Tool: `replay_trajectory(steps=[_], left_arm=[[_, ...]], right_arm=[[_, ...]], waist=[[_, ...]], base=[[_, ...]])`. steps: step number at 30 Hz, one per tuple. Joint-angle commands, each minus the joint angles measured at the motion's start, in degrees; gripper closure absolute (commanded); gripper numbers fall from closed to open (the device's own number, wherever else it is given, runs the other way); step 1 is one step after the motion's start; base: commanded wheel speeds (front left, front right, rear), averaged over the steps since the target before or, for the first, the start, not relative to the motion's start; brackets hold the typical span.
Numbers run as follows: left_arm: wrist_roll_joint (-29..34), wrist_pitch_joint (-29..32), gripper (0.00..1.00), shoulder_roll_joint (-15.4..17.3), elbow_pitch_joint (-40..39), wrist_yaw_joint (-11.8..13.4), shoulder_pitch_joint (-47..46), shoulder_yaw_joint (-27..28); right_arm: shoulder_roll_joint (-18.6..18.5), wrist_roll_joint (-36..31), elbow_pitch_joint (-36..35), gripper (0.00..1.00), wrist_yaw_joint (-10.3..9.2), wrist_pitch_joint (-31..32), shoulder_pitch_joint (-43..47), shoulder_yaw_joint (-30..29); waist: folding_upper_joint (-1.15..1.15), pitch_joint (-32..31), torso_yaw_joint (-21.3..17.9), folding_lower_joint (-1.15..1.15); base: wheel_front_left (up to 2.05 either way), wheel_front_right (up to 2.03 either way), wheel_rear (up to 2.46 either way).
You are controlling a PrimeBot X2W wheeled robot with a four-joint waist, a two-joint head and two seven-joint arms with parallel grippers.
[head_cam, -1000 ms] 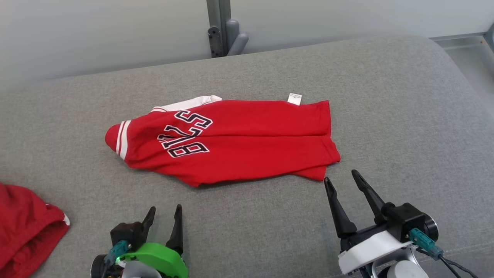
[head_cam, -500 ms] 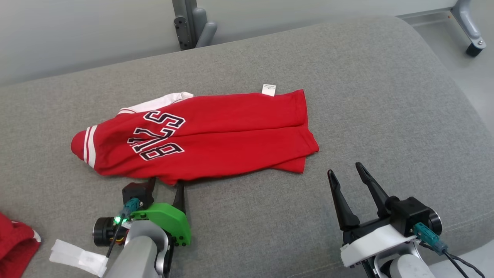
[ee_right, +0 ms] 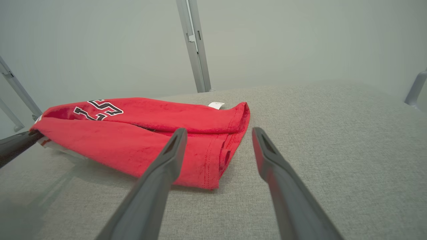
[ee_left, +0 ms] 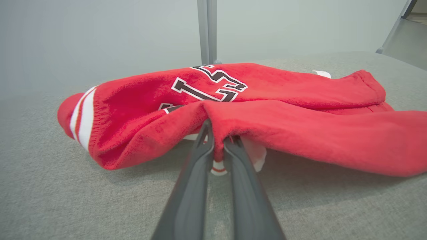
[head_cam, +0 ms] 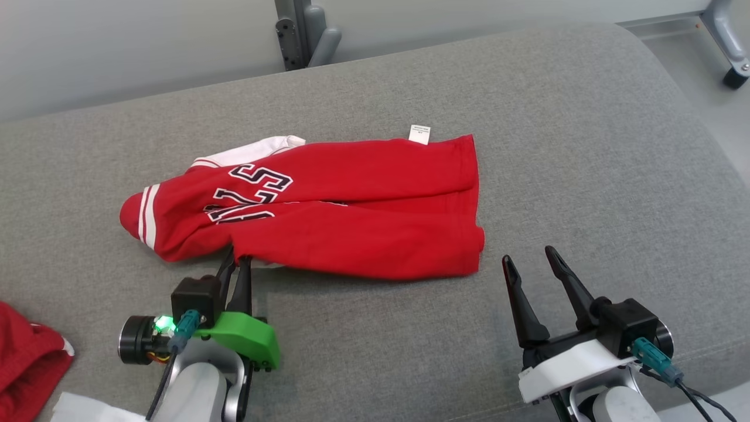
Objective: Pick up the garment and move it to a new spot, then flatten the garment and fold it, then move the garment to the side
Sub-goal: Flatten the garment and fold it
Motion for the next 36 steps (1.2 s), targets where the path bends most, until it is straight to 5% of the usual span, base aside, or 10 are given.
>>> replay_trajectory(steps=[1, 6, 11, 12, 13, 14, 16, 27, 36], left_arm=[[1.16, -0.05, 1.0, 1.13, -2.0, 0.79, 1.88, -0.14], [2.12, 2.44, 1.0, 2.88, -9.86, 2.36, 4.98, -0.58], [3.18, 11.76, 0.98, 5.85, -15.76, 3.54, 9.09, -1.49], [3.6, 13.55, 0.66, 6.65, -15.37, 3.76, 9.44, -1.6], [3.86, 14.43, 0.5, 6.94, -15.25, 4.12, 9.46, -1.55], [4.17, 14.84, 0.2, 7.2, -15.01, 4.32, 9.79, -1.66], [3.5, 14.3, 0.0, 6.9, -14.73, 4.93, 11.17, -1.3], [1.7, 0.79, 0.0, 4.0, -17.75, 6.12, 17.42, -0.06], [4.39, -0.09, 0.0, 1.04, -21.67, 4.89, 19.54, -0.78]], right_arm=[[0.08, 0.44, 0.06, 0.0, -0.02, -0.11, 0.56, -0.07], [0.21, 0.83, 0.34, 0.0, -0.02, -0.11, 0.94, 0.29], [0.31, 1.49, 0.64, 0.0, -0.02, -0.11, 0.91, 1.1], [0.3, 1.65, 0.82, 0.0, -0.02, -0.11, 0.8, 1.47], [0.31, 1.81, 0.93, 0.0, -0.02, -0.11, 0.54, 1.76], [0.31, 1.96, 1.06, 0.0, -0.02, -0.11, 0.35, 1.86], [0.22, 2.09, 1.27, 0.0, -0.02, -0.11, 0.28, 1.3], [-0.79, 5.68, 8.0, 0.0, -0.01, -0.11, -2.2, -1.13], [-3.23, 17.62, 25.72, 0.0, 0.0, -0.12, -11.08, 0.02]], waist=[[0.0, -1.13, 1.27, 0.0], [0.0, -2.05, 1.74, 0.0], [0.0, -2.23, 1.01, 0.0], [0.0, -2.05, 0.63, 0.0], [0.0, -1.92, 0.26, 0.0], [0.0, -1.77, -0.03, 0.0], [0.0, -1.55, -0.18, 0.0], [0.0, -1.04, 6.22, 0.0], [0.0, -0.71, 14.01, 0.0]], base=[[0.0, 0.0, 0.0], [0.0, 0.0, 0.0], [0.0, 0.0, 0.0], [0.0, 0.0, 0.0], [0.0, 0.0, 0.0], [0.0, 0.0, 0.0], [0.0, 0.0, 0.0], [0.0, 0.0, 0.0], [0.0, 0.0, 0.0]])
